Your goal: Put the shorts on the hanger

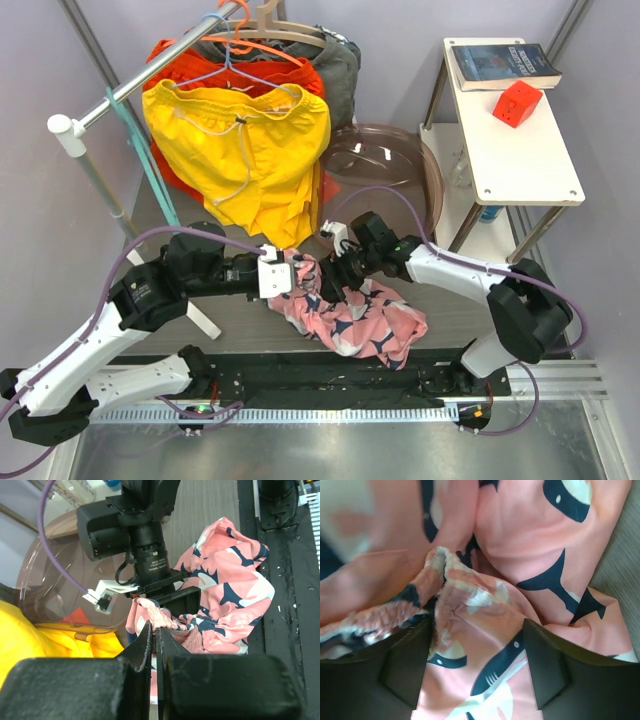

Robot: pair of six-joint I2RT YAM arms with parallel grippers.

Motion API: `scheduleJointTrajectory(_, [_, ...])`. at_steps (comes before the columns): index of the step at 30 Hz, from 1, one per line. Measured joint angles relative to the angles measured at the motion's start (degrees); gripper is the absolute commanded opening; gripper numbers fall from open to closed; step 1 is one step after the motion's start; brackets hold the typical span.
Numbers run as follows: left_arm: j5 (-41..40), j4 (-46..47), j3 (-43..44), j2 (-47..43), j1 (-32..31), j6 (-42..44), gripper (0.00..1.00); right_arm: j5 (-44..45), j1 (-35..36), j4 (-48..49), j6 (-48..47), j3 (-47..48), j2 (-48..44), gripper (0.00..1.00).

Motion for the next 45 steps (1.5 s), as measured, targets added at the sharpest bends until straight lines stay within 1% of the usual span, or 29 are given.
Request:
scheduleJointTrajectory(1, [-0.4, 0.0, 0.0, 0.0, 0.0, 0.0, 0.0, 0.0, 0.0, 0.2, 0.0, 0.0, 0.8, 0.64])
scheduleJointTrajectory(2, [-0.7, 0.0, 0.0, 0.0, 0.0, -0.1, 0.0, 0.0, 0.0, 0.5, 0.1, 0.0, 1.6, 0.53])
scheduleJointTrajectory(4, [-1.7, 0.0, 0.0, 0.0, 0.0, -0.2, 0.0, 0.6, 0.1, 0.6, 0.2, 0.3, 3.4, 0.45])
scheduleJointTrajectory(5, [-2.4, 0.0, 0.0, 0.0, 0.0, -0.2, 0.0, 1.0, 0.0, 0.5, -0.1, 0.5, 3.9, 0.38])
scheduleJointTrajectory(7, [-4.3, -0.5, 0.4, -0.1, 0.0, -0.2, 0.0, 2.0, -0.1, -0.5, -0.7, 1.0, 4.1, 0.36])
scheduleJointTrajectory(8, [-5.5, -1.1, 1.0, 0.0, 0.0, -0.2, 0.0, 2.5, -0.6, -1.8, -1.1, 1.7, 3.9, 0.31])
scheduleJointTrajectory(9, [-6.8, -1.8, 1.8, 0.0, 0.0, -0.2, 0.0, 2.9, -1.2, -2.6, -1.4, 2.2, 3.7, 0.29])
scheduleJointTrajectory(13, [-12.7, -4.9, 7.2, 0.7, 0.0, -1.6, 0.0, 3.6, -7.5, -6.7, -2.9, 3.5, -0.5, 0.23])
scheduleJointTrajectory(14, [-14.3, -5.5, 8.5, 0.8, 0.0, -1.9, 0.0, 3.5, -10.0, -8.3, -3.3, 4.1, -2.6, 0.18])
scheduleJointTrajectory(16, [-16.8, -6.2, 9.6, 0.8, 0.0, -2.1, 0.0, 3.9, -13.2, -10.1, -4.3, 5.2, -5.8, 0.13])
scheduleJointTrajectory(17, [-17.8, -6.4, 9.9, 0.8, 0.0, -2.1, 0.0, 4.2, -14.8, -11.2, -4.9, 5.9, -7.5, 0.06])
scheduleJointTrajectory(18, [-19.2, -6.7, 10.4, 0.9, 0.0, -2.1, 0.0, 4.4, -15.8, -12.0, -5.4, 6.5, -8.8, 0.02])
scheduleJointTrajectory(24, [-27.7, -6.3, 12.9, 2.8, -0.2, -3.0, 0.0, 6.7, -20.5, -19.7, -7.7, 11.9, -15.6, 0.01])
scheduleJointTrajectory(28, [-35.2, -5.4, 15.2, 6.0, -0.3, -4.7, 0.0, 8.8, -24.1, -23.9, -9.2, 19.1, -19.7, 0.01])
scheduleJointTrajectory(30, [-39.6, -5.9, 19.2, 9.4, -0.4, -6.9, 0.0, 9.9, -24.6, -25.7, -10.1, 23.6, -22.0, 0.01])
scheduleJointTrajectory(33, [-43.0, -6.5, 24.1, 12.5, -0.4, -10.4, 0.0, 10.8, -24.7, -28.3, -11.7, 30.4, -25.3, 0.01])
scheduleJointTrajectory(37, [-42.9, -9.9, 30.6, 13.0, -0.4, -15.3, 0.01, 11.0, -24.7, -33.0, -14.4, 39.6, -27.9, 0.01])
scheduleJointTrajectory(40, [-40.3, -12.5, 36.7, 12.7, -0.6, -18.7, 0.0, 9.9, -24.7, -37.2, -16.6, 46.0, -28.8, 0.01])
scheduleJointTrajectory(42, [-37.0, -13.7, 38.2, 11.0, -0.6, -20.5, 0.0, 8.4, -24.6, -40.1, -18.2, 49.2, -30.0, 0.01])
scheduleJointTrajectory(45, [-31.0, -16.9, 37.3, 7.3, -0.7, -22.6, 0.0, 6.8, -24.6, -43.6, -19.5, 50.0, -32.7, 0.01])
